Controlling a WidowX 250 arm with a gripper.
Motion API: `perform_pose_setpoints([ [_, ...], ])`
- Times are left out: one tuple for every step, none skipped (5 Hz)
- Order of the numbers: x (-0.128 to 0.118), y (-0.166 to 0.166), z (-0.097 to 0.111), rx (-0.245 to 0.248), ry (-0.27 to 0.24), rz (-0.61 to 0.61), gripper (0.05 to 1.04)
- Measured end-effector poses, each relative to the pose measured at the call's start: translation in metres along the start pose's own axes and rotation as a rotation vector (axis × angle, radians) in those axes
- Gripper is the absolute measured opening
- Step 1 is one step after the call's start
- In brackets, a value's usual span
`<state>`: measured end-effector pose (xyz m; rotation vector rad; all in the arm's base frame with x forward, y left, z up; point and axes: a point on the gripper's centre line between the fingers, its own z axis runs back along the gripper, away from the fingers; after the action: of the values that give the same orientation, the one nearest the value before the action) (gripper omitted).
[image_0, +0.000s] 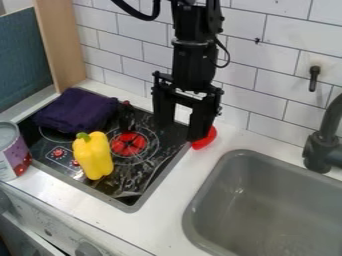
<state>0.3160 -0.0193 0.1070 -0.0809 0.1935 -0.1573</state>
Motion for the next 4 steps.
perform_pose_setpoints([
  [0.000, 0.001, -0.013, -0.004, 0.038, 0.003, 1.001],
  [0.014, 0.006, -0.014, 0.032, -0.043, -0.008, 1.001],
  [0.023, 0.007, -0.021, 0.065, -0.062, 0.002, 1.001],
  [0.030, 0.008, -0.029, 0.061, -0.033, 0.026, 1.001],
])
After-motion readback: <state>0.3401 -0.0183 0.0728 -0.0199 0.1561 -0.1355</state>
